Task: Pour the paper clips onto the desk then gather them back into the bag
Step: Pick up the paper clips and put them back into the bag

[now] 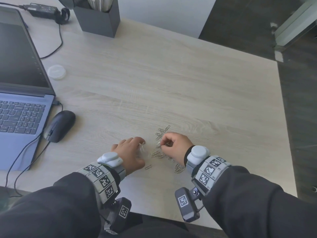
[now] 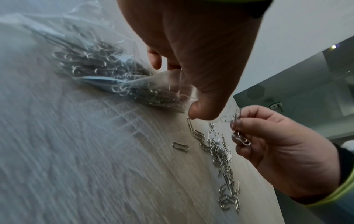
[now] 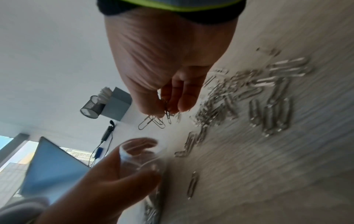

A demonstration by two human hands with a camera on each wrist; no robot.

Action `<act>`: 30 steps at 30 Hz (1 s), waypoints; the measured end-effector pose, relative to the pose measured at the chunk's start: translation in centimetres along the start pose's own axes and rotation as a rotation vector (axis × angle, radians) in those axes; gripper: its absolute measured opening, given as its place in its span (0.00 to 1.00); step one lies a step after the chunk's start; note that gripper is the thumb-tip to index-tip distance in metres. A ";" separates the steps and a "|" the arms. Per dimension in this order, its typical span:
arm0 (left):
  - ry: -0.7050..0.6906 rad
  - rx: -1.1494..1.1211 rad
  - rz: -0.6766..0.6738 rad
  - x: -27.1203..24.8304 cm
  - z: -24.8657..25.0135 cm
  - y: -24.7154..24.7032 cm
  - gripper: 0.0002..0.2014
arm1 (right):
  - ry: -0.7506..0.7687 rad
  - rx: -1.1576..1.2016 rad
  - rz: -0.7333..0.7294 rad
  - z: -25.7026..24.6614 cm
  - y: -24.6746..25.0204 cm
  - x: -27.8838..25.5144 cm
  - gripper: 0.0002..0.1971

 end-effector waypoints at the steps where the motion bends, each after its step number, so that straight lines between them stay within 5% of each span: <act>1: -0.004 -0.009 0.001 0.0 0.0 0.0 0.31 | 0.021 0.007 -0.012 -0.5 -0.5 0.1 0.05; 24: -0.006 -0.100 -0.001 0.7 -0.8 0.1 0.15 | 0.059 0.130 -0.099 -3.6 -2.9 -0.1 0.09; 30: 0.050 -0.112 -0.026 0.9 -1.9 0.0 0.22 | 0.006 -0.258 0.058 0.4 1.0 2.3 0.20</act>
Point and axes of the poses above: each hand's wrist, its own x-axis towards the middle knuckle, its own y-axis out of the back of the hand, z = x × y, the point moved 1 cm from there along x, towards the middle knuckle, and after that the axes turned 2 degrees about x, right-handed, at the moved point
